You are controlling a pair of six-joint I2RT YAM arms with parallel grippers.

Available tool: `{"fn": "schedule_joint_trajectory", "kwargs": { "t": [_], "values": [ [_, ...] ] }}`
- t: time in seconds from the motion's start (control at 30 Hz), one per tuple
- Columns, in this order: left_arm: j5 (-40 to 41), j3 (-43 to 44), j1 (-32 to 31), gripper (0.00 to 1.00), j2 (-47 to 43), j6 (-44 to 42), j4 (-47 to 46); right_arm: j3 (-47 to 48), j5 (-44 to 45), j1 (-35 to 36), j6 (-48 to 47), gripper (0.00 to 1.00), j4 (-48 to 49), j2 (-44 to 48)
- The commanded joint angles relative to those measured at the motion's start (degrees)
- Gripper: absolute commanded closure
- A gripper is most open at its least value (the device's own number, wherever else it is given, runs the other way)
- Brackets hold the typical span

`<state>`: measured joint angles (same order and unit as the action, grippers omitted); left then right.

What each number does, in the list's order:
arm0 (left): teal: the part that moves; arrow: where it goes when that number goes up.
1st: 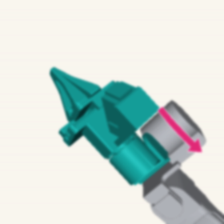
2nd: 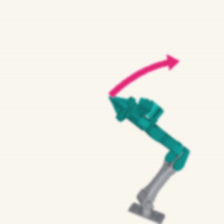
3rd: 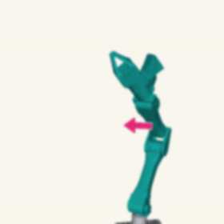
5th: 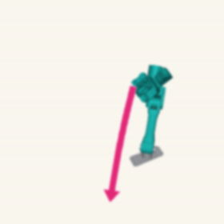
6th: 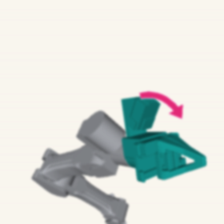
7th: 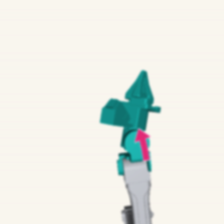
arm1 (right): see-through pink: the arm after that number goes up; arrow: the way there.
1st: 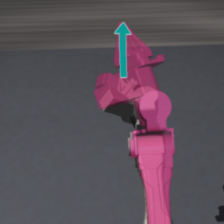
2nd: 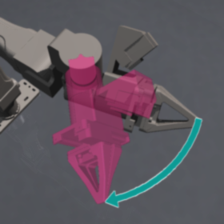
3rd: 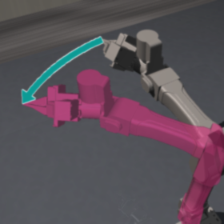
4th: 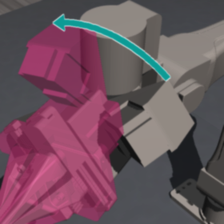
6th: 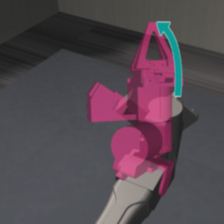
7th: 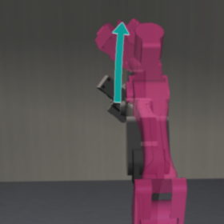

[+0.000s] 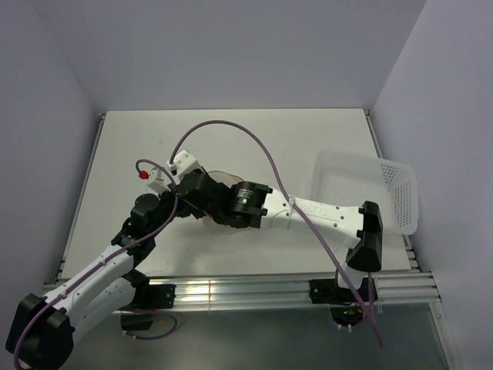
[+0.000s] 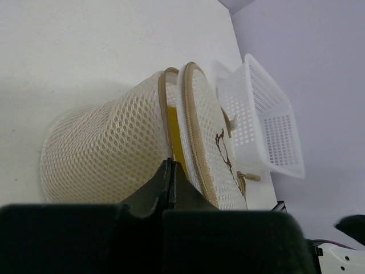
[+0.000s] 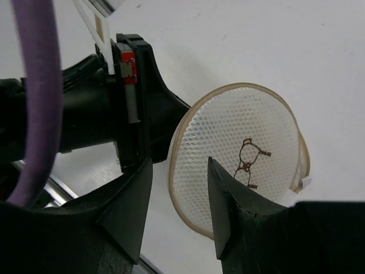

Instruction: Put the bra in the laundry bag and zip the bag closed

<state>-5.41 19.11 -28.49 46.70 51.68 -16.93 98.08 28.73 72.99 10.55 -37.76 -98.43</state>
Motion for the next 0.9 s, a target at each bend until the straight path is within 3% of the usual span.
{"fn": "schedule_joint_trajectory", "kwargs": {
  "t": [0.0, 0.1, 0.23, 0.33, 0.53, 0.63, 0.87],
  "values": [
    [1.1, -1.09, -0.07, 1.0, -1.34, 0.17, -3.99, 0.81, -3.15, -1.35, 4.21, 0.49, 1.54, 6.66],
    [1.37, -1.71, -0.07, 1.0, -2.05, 0.09, -4.52, -9.37, -1.93, -3.46, 8.24, 0.53, 6.63, 14.91],
    [1.02, -1.01, 0.71, 1.0, -2.14, -1.05, -3.82, -30.69, -6.47, -13.53, 15.98, 0.71, 18.64, 29.39],
    [0.49, 0.39, 1.07, 1.0, -1.79, -2.28, -2.59, -41.64, -10.0, -20.58, 21.35, 0.75, 25.42, 35.32],
    [3.92, 5.41, 2.12, 1.0, 0.59, -6.68, 6.37, -45.61, -14.13, -25.26, 23.91, 0.55, 28.96, 33.05],
    [1.81, 5.41, 2.74, 1.0, 1.03, -6.59, 5.07, -44.74, -19.49, -26.93, 23.91, 0.52, 30.45, 28.84],
    [0.48, 9.7, 2.91, 1.0, 5.67, -7.03, 4.27, -45.17, -22.84, -28.95, 25.22, 0.52, 33.63, 24.17]
  ]
}}
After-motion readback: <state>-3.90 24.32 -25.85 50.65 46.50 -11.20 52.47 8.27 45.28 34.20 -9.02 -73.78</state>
